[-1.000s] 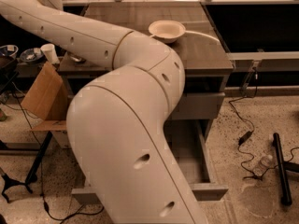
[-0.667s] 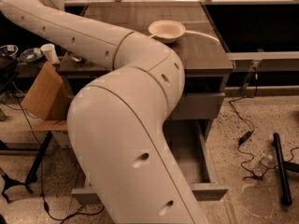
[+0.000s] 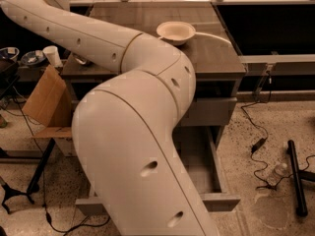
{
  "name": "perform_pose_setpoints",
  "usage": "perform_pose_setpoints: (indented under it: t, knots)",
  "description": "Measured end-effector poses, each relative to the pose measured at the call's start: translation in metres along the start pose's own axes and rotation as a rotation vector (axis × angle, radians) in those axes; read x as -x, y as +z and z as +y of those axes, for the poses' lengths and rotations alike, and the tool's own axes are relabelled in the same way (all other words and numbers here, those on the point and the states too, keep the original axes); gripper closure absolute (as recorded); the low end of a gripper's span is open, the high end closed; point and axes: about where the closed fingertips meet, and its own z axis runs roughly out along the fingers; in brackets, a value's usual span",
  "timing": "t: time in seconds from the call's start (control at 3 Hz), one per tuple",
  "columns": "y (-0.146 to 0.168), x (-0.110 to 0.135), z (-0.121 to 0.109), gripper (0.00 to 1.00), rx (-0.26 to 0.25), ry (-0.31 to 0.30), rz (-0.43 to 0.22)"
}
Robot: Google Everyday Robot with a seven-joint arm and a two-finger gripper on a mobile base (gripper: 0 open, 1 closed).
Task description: Place pepsi can into middle drawer
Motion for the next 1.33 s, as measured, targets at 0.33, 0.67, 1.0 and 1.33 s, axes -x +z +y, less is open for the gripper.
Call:
perform_pose_setpoints:
  t: [0.33,0.67,1.0,1.33]
  knots:
    - [-0.005,-0.005,0.011,0.88,-0.003,0.017,-0.007]
    - [-0.025,-0.012,0.029,1.00,-0.029,0.057,-0.008]
    - [-0.056,-0.009,0.053,1.00,-0.083,0.111,-0.012]
    - [-0.092,0.012,0.083,1.00,-0.150,0.152,-0.036]
